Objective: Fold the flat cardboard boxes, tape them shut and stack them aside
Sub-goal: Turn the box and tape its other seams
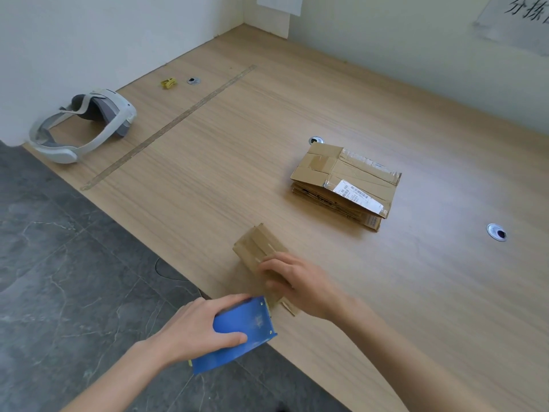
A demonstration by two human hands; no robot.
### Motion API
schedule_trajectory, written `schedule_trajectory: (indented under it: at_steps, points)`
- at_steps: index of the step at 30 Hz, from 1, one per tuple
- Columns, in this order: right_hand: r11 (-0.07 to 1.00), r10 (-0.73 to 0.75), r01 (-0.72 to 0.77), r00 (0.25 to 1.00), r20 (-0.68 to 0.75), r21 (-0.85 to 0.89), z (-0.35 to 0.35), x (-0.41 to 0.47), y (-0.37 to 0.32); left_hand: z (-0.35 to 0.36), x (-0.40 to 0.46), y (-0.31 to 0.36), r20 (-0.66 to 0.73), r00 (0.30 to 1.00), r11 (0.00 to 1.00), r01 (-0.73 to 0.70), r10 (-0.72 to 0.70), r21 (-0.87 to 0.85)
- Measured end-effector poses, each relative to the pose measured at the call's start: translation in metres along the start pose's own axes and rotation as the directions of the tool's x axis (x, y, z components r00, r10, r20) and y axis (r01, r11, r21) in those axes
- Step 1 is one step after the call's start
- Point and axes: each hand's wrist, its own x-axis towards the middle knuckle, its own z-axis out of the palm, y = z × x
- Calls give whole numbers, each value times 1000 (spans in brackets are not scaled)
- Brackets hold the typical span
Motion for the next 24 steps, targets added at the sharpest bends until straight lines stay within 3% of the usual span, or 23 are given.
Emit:
schedule_trajectory:
  at_steps: [4, 11, 16, 24]
  points:
    - [996, 83, -83, 996, -39, -6, 5, -10, 18, -1, -1, -4, -6, 1000, 997, 24, -24, -69]
    - [989, 93, -94, 996, -8, -117, 4, -8, 14, -4, -2, -10, -58, 998, 998, 35, -38, -53]
    - [966, 116, -97, 991, 64, -240, 8, -9, 3, -11, -3, -11, -85, 996, 999, 32, -31, 5]
    - [945, 216, -195, 975, 54, -264, 15, -3, -13, -19, -7, -11, -134, 991, 996, 40, -28, 82]
